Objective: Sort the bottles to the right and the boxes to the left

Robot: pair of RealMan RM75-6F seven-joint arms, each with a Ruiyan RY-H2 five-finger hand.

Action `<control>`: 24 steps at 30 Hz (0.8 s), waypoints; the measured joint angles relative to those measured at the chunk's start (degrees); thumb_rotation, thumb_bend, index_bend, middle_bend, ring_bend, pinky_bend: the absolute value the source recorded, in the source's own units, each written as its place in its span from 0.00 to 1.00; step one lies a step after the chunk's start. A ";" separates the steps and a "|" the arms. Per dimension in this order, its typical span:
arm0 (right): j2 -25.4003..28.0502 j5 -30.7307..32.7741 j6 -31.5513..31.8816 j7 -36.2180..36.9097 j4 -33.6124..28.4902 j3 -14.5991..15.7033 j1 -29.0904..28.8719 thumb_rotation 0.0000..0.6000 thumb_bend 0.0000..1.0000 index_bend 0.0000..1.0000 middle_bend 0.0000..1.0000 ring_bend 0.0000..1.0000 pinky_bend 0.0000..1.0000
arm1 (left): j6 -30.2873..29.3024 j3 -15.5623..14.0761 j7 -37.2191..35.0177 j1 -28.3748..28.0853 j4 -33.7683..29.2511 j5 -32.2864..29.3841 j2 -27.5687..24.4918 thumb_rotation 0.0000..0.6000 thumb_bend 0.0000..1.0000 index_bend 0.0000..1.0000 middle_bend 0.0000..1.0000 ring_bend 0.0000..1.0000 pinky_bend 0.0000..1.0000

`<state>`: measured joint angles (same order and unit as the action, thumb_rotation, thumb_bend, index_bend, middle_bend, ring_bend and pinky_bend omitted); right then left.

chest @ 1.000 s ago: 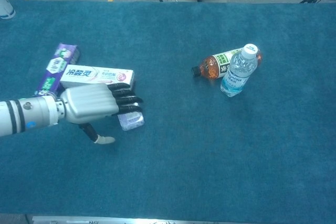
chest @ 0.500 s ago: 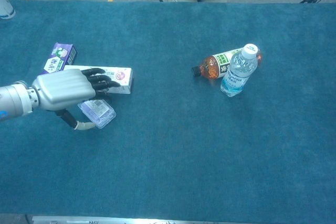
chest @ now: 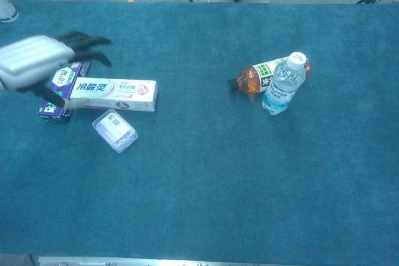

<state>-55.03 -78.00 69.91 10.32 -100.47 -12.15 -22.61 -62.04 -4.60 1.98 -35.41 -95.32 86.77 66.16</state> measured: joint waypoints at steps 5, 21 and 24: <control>-0.01 0.73 1.54 -2.15 0.19 0.44 1.27 1.00 0.03 0.10 0.30 0.19 0.41 | -4.46 1.50 -3.69 4.37 0.46 -3.50 -2.12 0.86 0.28 0.18 0.00 0.00 0.00; -3.60 0.12 9.86 -8.97 3.11 3.45 7.58 1.00 0.03 0.10 0.30 0.19 0.41 | -18.51 4.37 0.68 17.22 1.57 -10.67 -1.35 1.00 0.28 0.18 0.00 0.00 0.00; -4.60 -0.19 10.60 -8.99 4.08 3.99 8.49 1.00 0.03 0.10 0.30 0.19 0.41 | -19.60 3.54 3.05 19.53 1.11 -11.53 -1.34 1.00 0.28 0.18 0.00 0.00 0.00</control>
<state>-59.62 -78.20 80.51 1.33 -96.39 -8.15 -14.12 -81.64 -1.06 5.04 -15.88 -94.21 75.24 64.82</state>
